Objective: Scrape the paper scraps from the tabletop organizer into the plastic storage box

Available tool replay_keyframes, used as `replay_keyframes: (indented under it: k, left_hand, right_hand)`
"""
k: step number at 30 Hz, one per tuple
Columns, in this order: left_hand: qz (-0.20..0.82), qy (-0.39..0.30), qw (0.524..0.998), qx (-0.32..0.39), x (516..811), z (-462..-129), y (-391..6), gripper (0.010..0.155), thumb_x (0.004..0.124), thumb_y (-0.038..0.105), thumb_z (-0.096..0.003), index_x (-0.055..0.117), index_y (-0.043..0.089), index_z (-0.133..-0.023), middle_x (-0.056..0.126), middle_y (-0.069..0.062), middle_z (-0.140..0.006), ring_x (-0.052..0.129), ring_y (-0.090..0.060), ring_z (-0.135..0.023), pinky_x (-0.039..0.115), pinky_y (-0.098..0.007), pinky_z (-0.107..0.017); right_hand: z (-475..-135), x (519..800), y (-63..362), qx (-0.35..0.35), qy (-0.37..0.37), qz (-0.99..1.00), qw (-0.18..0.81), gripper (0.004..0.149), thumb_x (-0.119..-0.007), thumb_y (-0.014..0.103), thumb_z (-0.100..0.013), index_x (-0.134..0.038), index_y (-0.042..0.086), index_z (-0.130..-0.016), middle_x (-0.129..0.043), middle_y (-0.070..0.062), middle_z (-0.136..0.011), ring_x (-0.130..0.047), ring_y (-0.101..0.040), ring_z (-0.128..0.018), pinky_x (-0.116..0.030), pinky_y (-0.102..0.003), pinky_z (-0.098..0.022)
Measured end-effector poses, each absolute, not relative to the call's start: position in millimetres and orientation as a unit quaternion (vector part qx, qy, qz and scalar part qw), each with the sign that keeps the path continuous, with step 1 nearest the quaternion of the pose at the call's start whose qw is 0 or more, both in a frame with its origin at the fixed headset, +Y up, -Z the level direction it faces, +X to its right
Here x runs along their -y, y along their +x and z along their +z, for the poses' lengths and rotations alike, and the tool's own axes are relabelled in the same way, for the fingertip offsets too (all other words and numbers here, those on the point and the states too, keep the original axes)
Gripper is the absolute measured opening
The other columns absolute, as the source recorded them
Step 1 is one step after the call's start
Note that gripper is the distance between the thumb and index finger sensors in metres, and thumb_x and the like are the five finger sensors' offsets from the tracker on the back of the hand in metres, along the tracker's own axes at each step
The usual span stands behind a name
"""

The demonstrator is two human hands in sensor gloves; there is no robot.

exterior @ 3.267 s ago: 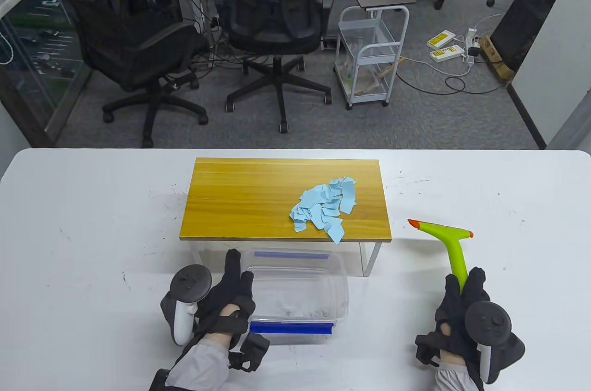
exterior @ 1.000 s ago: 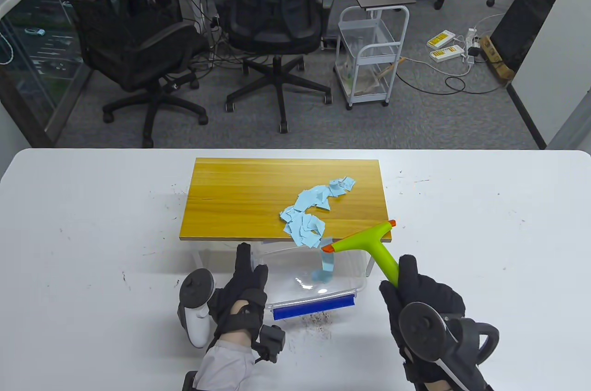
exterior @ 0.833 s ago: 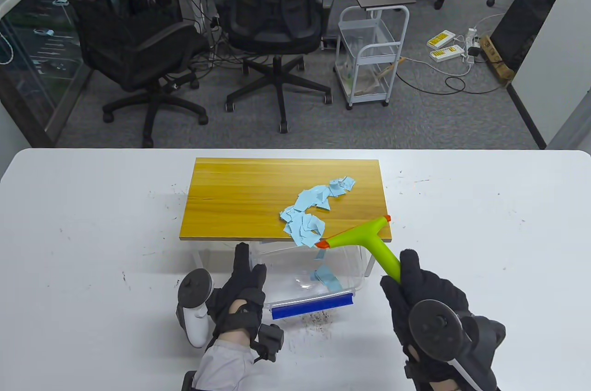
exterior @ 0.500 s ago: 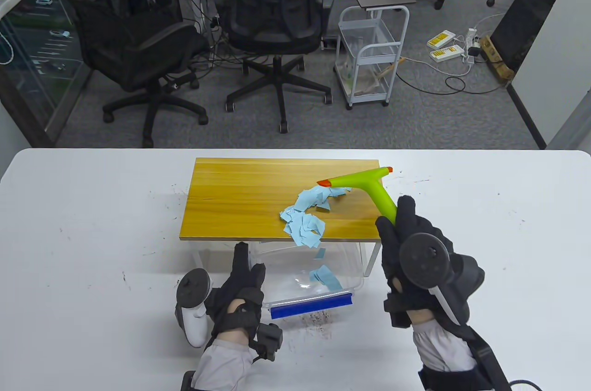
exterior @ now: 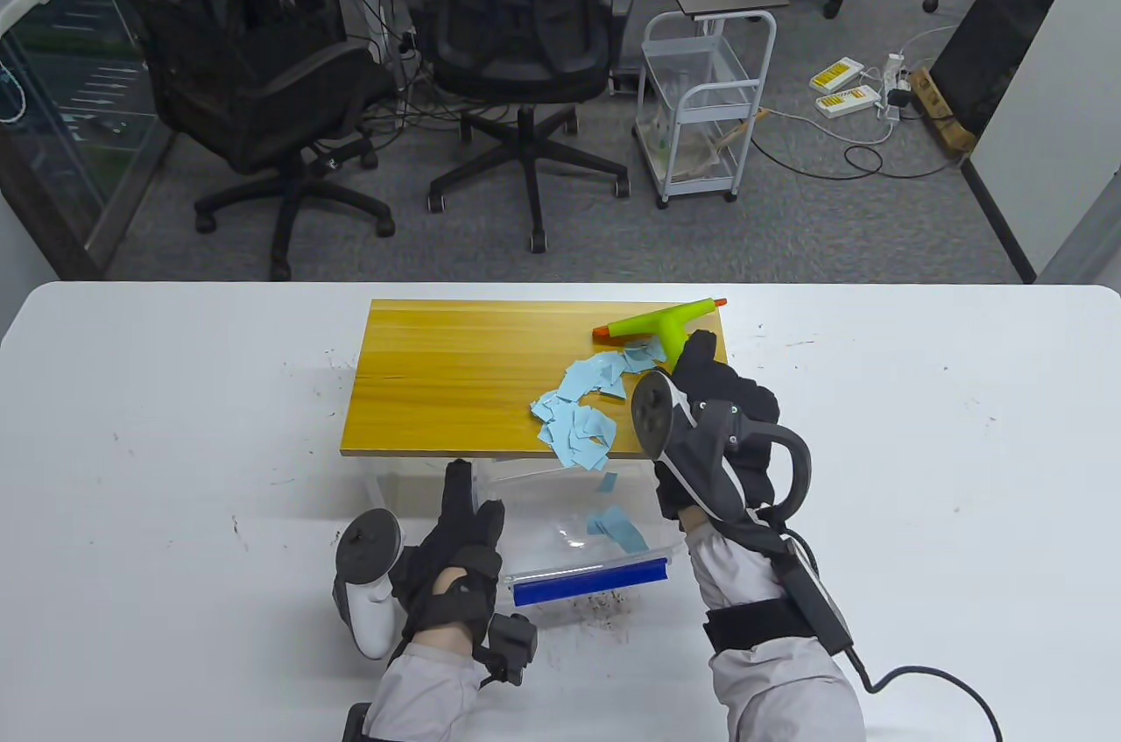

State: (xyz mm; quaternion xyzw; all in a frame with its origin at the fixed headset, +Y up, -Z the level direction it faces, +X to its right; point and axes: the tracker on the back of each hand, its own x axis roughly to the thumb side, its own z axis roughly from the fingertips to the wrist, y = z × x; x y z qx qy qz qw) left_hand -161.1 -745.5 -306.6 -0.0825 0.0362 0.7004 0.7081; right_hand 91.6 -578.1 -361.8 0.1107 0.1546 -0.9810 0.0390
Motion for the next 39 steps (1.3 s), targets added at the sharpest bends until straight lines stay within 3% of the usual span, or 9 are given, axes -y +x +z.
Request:
replay_keyframes:
  k: [11,19,39]
  left_hand:
    - [0.697,-0.084,0.712,-0.037,746,-306,-160,0.071,0.063,0.018,-0.0657,0.018,0.008,-0.12,0.028,-0.032,-0.122,0.036,-0.064,-0.105,0.043,-0.072,-0.071]
    - [0.696,-0.083,0.713,-0.037,746,-307,-160,0.071,0.063,0.018,-0.0657,0.019,0.008,-0.12,0.028,-0.032,-0.123,0.036,-0.064,-0.105,0.043,-0.072,-0.071]
    - [0.7,-0.087,0.708,-0.041,747,-307,-160,0.071,0.064,0.018,-0.0655,0.02,0.008,-0.12,0.029,-0.031,-0.123,0.036,-0.063,-0.105,0.044,-0.071,-0.072]
  right_hand:
    - [-341,566,71,-0.107,0.059,-0.992,0.036,0.064,-0.074,0.054,-0.044,-0.081,0.008,-0.087,-0.103,-0.002,-0.039,-0.105,-0.022,-0.028,-0.086,-0.051,-0.039]
    - [-326,564,61,-0.098,0.011,-0.994,0.04,0.065,-0.075,0.054,-0.043,-0.081,0.009,-0.088,-0.103,-0.002,-0.041,-0.105,-0.023,-0.03,-0.085,-0.051,-0.041]
    - [-294,565,82,-0.078,-0.067,-0.995,0.01,0.065,-0.077,0.053,-0.042,-0.078,0.01,-0.09,-0.102,-0.003,-0.045,-0.105,-0.026,-0.035,-0.083,-0.054,-0.044]
